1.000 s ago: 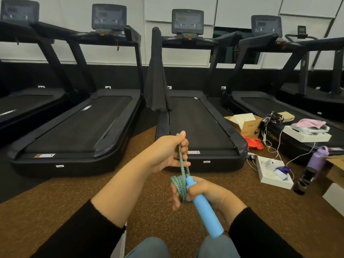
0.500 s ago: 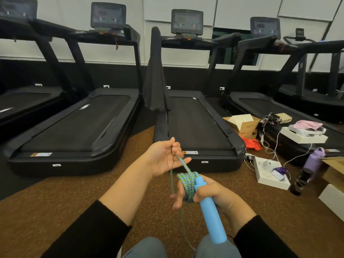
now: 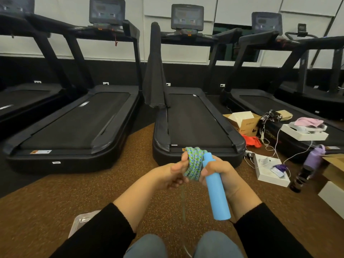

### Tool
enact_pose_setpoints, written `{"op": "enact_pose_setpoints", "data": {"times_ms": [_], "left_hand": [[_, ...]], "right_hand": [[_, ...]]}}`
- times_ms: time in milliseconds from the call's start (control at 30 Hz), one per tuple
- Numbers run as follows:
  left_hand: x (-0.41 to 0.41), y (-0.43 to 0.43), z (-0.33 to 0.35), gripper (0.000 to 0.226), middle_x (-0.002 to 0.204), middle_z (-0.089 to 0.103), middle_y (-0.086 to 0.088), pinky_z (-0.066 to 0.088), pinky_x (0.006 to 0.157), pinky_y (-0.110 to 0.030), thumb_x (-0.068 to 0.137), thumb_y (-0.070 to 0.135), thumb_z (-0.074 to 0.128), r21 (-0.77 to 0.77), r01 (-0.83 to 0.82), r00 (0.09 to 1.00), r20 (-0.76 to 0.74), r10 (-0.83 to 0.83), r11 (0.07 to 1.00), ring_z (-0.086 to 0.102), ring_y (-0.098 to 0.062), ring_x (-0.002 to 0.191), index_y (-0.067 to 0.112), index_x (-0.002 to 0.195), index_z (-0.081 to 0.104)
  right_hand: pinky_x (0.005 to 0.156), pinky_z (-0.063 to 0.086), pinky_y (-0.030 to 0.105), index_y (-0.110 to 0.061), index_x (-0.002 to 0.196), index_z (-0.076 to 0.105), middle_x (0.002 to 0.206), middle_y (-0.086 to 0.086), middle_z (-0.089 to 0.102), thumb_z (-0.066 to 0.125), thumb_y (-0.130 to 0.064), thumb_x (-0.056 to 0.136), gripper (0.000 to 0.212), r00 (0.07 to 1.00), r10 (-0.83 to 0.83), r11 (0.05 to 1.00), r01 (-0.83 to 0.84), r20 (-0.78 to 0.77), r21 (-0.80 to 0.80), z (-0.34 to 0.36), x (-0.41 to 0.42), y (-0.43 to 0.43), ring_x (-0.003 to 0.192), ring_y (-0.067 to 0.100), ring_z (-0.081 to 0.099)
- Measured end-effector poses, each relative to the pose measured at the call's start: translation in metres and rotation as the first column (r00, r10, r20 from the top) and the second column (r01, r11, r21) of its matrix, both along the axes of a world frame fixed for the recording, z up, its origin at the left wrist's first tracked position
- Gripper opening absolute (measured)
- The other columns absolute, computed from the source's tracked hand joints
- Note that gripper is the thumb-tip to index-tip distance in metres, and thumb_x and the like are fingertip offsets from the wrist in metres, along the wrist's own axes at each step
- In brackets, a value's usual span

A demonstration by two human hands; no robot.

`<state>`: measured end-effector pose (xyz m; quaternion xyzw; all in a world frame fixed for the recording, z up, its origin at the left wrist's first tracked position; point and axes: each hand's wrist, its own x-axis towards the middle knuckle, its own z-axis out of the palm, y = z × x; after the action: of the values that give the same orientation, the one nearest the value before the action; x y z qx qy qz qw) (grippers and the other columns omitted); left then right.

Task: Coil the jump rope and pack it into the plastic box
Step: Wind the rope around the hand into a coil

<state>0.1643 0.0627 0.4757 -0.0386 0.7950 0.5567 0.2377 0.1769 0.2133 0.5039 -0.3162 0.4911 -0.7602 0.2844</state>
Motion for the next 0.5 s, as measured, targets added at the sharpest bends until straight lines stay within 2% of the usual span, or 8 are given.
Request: {"op": "enact_pose_setpoints", "data": {"times_ms": [67, 133, 200, 267, 333, 400, 433, 500], "left_hand": [[-0.001, 0.002, -0.002, 0.049, 0.068, 0.053, 0.003, 0.038, 0.049, -0.015, 0.101, 0.043, 0.023, 0.013, -0.034, 0.998, -0.043, 0.035, 0.999, 0.048, -0.005, 0.052, 0.011, 0.088, 0.059], [-0.004, 0.003, -0.005, 0.039, 0.092, 0.052, -0.001, 0.045, 0.069, -0.020, 0.103, 0.028, 0.024, 0.004, -0.053, 0.993, -0.108, 0.053, 0.999, 0.051, -0.011, 0.078, 0.006, 0.122, 0.050], [-0.005, 0.005, -0.005, 0.035, 0.102, 0.048, -0.001, 0.043, 0.074, -0.014, 0.103, 0.014, 0.023, 0.059, -0.082, 0.977, -0.192, 0.092, 0.995, 0.047, -0.011, 0.089, 0.006, 0.131, 0.043], [-0.006, 0.007, -0.003, 0.032, 0.097, 0.057, -0.005, 0.047, 0.077, -0.016, 0.101, 0.006, 0.023, 0.159, -0.141, 0.951, -0.254, 0.178, 0.977, 0.055, -0.012, 0.086, 0.005, 0.118, 0.050], [-0.010, 0.010, -0.006, 0.034, 0.082, 0.062, -0.014, 0.051, 0.082, -0.035, 0.097, 0.003, 0.024, 0.253, -0.162, 0.927, -0.292, 0.235, 0.954, 0.064, -0.018, 0.071, 0.002, 0.096, 0.058], [-0.009, 0.014, -0.008, 0.033, 0.049, 0.043, -0.004, 0.047, 0.065, -0.032, 0.093, 0.005, 0.026, 0.404, -0.187, 0.934, -0.211, 0.290, 0.896, 0.047, -0.010, 0.034, 0.006, 0.069, 0.048], [-0.008, 0.016, -0.010, 0.034, 0.041, 0.033, 0.003, 0.043, 0.054, -0.026, 0.095, 0.010, 0.026, 0.464, -0.177, 0.944, -0.171, 0.283, 0.868, 0.033, -0.006, 0.027, 0.010, 0.065, 0.042], [-0.004, 0.019, -0.013, 0.042, 0.036, 0.024, 0.010, 0.030, 0.040, -0.020, 0.099, 0.029, 0.022, 0.573, -0.125, 0.963, -0.127, 0.238, 0.810, 0.020, -0.004, 0.027, 0.013, 0.067, 0.043]], "right_hand": [[0.054, 0.052, 0.021, -0.005, 0.083, 0.076, 0.081, 0.014, 0.073, 0.047, 0.006, 0.056, 0.040, 0.999, -0.040, 0.999, 0.041, 0.029, -0.007, 0.000, -0.004, 0.003, 0.073, 0.025, 0.069], [0.056, 0.043, 0.023, -0.008, 0.093, 0.074, 0.093, 0.015, 0.071, 0.060, -0.005, 0.051, 0.044, 0.995, -0.095, 0.995, 0.095, 0.006, 0.040, 0.001, -0.009, 0.003, 0.079, 0.035, 0.057], [0.062, 0.040, 0.025, -0.008, 0.096, 0.073, 0.101, 0.017, 0.070, 0.062, -0.012, 0.049, 0.048, 0.990, -0.141, 0.987, 0.139, 0.027, 0.076, -0.002, -0.016, 0.002, 0.085, 0.036, 0.058], [0.085, 0.033, 0.039, -0.001, 0.107, 0.066, 0.119, 0.028, 0.061, 0.065, -0.012, 0.054, 0.055, 0.993, -0.107, 0.994, 0.106, 0.053, 0.026, 0.001, -0.019, -0.001, 0.114, 0.047, 0.053], [0.094, 0.035, 0.043, 0.001, 0.113, 0.062, 0.123, 0.027, 0.060, 0.066, -0.013, 0.059, 0.056, 0.997, -0.019, 0.996, 0.025, 0.074, -0.081, 0.008, -0.019, -0.005, 0.120, 0.041, 0.054], [0.099, 0.044, 0.043, 0.001, 0.117, 0.062, 0.122, 0.022, 0.063, 0.064, -0.012, 0.063, 0.056, 0.997, 0.055, 0.987, -0.045, 0.058, -0.156, 0.020, -0.017, -0.009, 0.119, 0.033, 0.057], [0.102, 0.044, 0.040, 0.002, 0.119, 0.061, 0.123, 0.022, 0.062, 0.063, -0.011, 0.064, 0.056, 0.996, 0.074, 0.980, -0.063, 0.050, -0.188, 0.023, -0.018, -0.010, 0.120, 0.033, 0.057], [0.108, 0.039, 0.040, 0.006, 0.124, 0.056, 0.130, 0.027, 0.056, 0.062, -0.010, 0.064, 0.062, 0.996, 0.073, 0.975, -0.059, 0.056, -0.215, 0.035, -0.023, -0.010, 0.125, 0.036, 0.051]]}}
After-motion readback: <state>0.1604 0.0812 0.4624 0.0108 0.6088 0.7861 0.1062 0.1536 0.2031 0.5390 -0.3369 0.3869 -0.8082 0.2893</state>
